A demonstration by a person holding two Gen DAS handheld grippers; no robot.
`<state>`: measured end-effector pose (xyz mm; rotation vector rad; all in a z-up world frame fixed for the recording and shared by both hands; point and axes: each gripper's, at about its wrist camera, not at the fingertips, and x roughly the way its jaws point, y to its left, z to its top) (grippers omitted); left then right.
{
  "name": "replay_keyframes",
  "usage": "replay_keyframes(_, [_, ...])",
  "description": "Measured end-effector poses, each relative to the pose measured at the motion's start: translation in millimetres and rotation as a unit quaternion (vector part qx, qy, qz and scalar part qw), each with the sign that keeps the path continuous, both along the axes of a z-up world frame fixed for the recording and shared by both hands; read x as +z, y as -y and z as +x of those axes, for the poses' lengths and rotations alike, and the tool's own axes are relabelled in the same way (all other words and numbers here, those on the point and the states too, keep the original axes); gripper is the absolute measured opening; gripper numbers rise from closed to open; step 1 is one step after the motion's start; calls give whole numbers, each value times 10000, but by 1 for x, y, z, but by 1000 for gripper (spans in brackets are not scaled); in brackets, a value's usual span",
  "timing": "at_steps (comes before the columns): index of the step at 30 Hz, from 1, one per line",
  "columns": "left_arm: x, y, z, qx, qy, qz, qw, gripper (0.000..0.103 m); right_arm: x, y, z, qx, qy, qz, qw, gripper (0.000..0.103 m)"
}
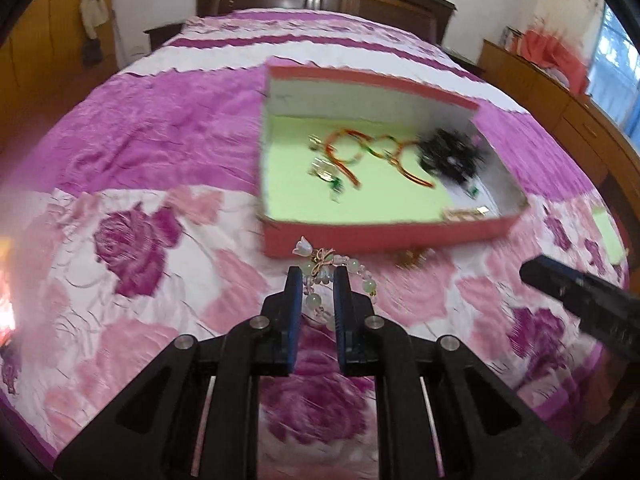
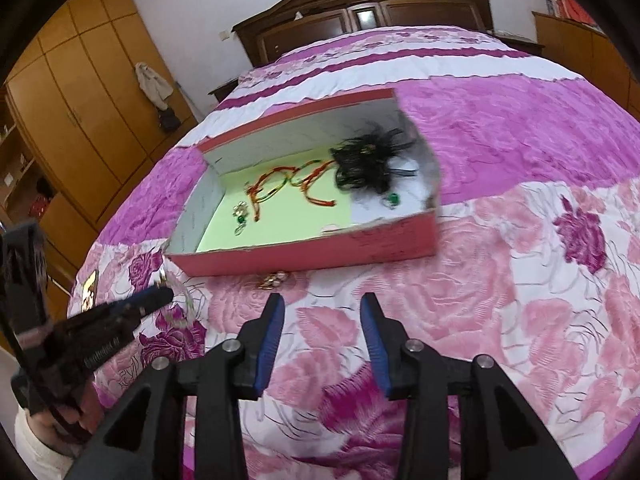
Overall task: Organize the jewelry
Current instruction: 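Grasp the pearl-and-jade bead bracelet with the left tool while the right tool grasps the gold pearl earring, then carry the bead bracelet and pearl earring into the pink box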
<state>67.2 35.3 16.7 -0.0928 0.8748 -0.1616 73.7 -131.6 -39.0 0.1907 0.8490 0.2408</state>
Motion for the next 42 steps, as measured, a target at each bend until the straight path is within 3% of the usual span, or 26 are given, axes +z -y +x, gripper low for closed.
replay_keyframes(13, [-11, -39, 15, 500, 13, -201, 9985, 7, -25, -63, 40, 306, -345, -537, 9975, 49])
replay_keyframes(30, [-20, -44, 20, 472, -62, -430, 9979, 7, -60, -92, 74, 263, -647, -989, 9926, 49])
replay_keyframes(31, [-20, -43, 20, 472, -66, -423, 9980, 7, -61, -91, 74, 251, -647, -995, 9926, 48])
replay_keyframes(34, [-18, -41, 19, 463, -57, -393, 9981, 7, -63, -90, 74, 159, -632, -1021, 9926, 28])
replay_keyframes(42, [-9, -34, 12, 390, 38, -348, 9986, 7, -55, -74, 62, 223, -629, -606, 9959, 17])
